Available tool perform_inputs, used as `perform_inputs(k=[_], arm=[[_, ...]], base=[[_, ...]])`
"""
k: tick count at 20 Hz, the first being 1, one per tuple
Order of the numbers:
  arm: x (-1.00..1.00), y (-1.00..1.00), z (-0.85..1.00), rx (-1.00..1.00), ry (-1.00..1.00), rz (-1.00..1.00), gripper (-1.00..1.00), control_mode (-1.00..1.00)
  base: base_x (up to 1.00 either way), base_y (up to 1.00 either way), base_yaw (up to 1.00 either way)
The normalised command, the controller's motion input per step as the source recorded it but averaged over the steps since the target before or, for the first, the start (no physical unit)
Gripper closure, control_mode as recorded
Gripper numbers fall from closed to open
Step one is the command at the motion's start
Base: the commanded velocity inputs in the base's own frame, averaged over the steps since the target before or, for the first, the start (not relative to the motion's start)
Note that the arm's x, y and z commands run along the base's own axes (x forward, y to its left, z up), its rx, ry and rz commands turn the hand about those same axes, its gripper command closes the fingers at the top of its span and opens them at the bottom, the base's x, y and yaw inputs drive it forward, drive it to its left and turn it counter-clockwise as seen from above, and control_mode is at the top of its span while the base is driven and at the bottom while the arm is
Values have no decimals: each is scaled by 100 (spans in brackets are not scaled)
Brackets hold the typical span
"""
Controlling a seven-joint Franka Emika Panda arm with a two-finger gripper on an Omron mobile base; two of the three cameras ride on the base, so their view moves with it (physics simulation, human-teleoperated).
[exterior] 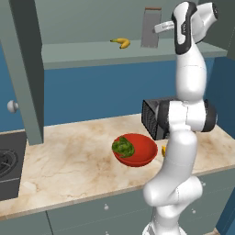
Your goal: Pick the cheese from the fridge and the cheese grater from the cabinet and place them next to the salad bowl.
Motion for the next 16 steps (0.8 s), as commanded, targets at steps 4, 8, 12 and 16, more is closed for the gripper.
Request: perform_inputs(k=[4,8,12,16], arm=[[9,1,0,0,3,5,-100,-100],[0,23,0,0,1,5,-100,-100],[1,38,0,-1,0,2,-100,-100],[11,25,0,0,0,2,-100,-100]], base=[[0,0,0],[0,0,0],[0,0,0],[0,0,0]])
